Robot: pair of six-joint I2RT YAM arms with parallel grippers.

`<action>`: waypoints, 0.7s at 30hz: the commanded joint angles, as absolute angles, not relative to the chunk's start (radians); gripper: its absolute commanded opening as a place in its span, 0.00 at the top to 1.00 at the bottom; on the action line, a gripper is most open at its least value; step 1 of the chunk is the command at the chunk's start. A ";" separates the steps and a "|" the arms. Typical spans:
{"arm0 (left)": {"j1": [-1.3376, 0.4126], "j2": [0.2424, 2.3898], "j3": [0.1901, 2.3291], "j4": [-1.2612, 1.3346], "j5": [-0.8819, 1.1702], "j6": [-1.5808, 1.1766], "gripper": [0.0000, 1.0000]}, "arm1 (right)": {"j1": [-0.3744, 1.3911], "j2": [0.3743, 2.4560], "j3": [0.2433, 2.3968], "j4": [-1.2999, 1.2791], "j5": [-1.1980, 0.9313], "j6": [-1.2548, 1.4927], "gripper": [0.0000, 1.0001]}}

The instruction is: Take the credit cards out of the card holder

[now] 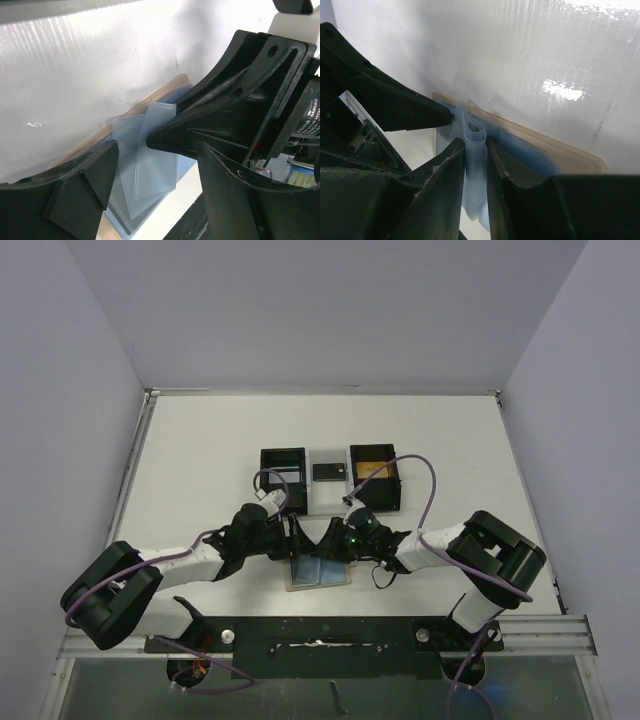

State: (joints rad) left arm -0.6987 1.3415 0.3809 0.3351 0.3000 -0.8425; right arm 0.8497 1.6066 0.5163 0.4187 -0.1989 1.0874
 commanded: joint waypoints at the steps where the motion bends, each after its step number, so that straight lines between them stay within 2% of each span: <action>1: -0.703 1.366 0.310 0.404 0.311 -0.891 0.36 | 0.834 1.620 0.473 0.491 -0.222 1.099 0.74; 7: -0.703 1.425 0.264 0.570 0.404 -0.971 0.38 | 0.825 1.622 0.457 0.525 -0.238 1.109 0.70; 12: -0.703 1.430 0.273 0.591 0.410 -0.982 0.39 | 0.825 1.619 0.455 0.529 -0.244 1.112 0.69; 21: -0.703 1.432 0.277 0.635 0.438 -1.009 0.40 | 0.824 1.557 0.477 0.493 -0.239 1.107 0.50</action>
State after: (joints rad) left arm -0.6891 1.4105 0.2863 0.6300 0.4065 -1.0111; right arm 0.8211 1.5978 0.4671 0.5282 -0.2676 1.1156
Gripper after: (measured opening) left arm 0.606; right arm 0.454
